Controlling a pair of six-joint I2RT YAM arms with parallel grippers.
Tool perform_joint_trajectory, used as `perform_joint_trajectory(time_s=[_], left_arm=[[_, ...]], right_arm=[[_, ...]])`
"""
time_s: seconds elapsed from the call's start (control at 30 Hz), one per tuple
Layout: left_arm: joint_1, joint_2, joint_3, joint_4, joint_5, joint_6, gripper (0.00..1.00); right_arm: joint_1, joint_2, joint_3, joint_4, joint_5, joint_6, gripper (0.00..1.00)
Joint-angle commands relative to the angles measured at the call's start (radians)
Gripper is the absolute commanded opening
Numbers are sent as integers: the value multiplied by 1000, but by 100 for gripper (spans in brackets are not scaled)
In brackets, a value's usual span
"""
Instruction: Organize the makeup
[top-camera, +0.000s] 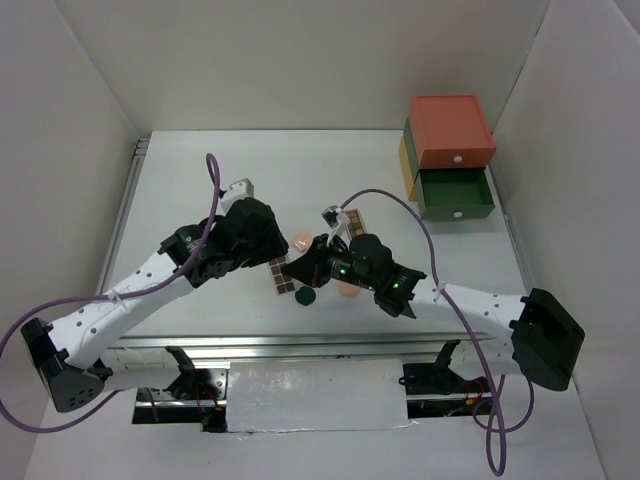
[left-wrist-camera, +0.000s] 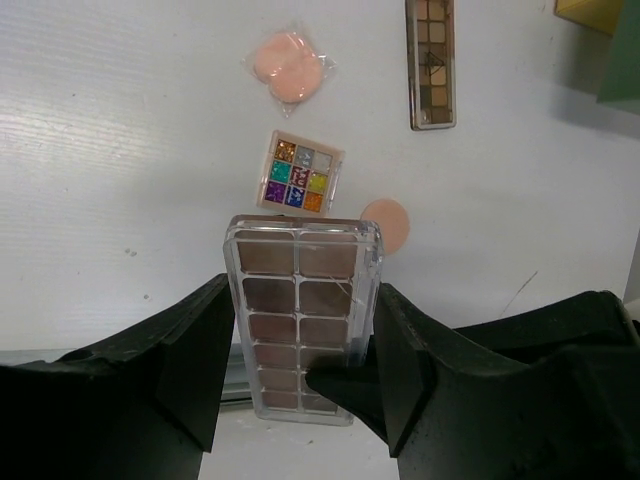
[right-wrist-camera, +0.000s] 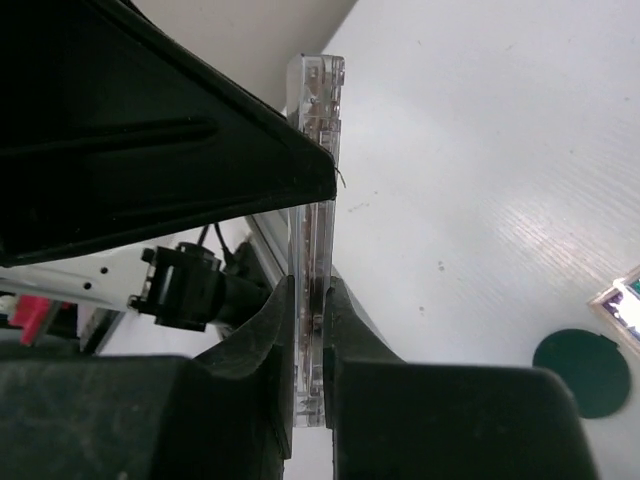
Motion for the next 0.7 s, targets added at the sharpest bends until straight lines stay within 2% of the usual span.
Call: perform_joint_trajectory(time_s=[0.0, 0.1, 0.13, 0.3, 0.4, 0.43, 0.5, 0.6, 0.63, 0.67], left_arm=[[-4, 9, 71, 24, -35, 1, 4], [-4, 29, 137, 18, -39, 24, 52], [-4, 43, 161, 6, -47, 30, 98], [-4, 101, 414, -135, -157, 73, 100], [-4, 91, 528, -187, -228, 100, 99], [-4, 83, 567, -201, -245, 106, 99], [-4, 49, 572, -209, -276, 142, 99], [-3, -24, 481, -190, -265, 182, 99], [-3, -44, 406, -168, -256, 188, 99], [-3, -66, 366, -155, -245, 203, 99]], right_arm=[[19, -27, 6, 101, -29, 13, 0], [19, -41, 10, 69, 8, 13, 0], [19, -50, 7, 69, 20, 17, 0], [-42, -87, -3, -8, 117, 95, 0], [-157, -142, -48, -15, 114, 176, 0], [-220, -191, -60, -64, 133, 197, 0], [-292, -281, -66, -138, 252, 259, 0], [-467, -383, -68, -300, 417, 347, 0], [-514, -400, -66, -361, 446, 368, 0], [-614, -414, -69, -376, 463, 378, 0]])
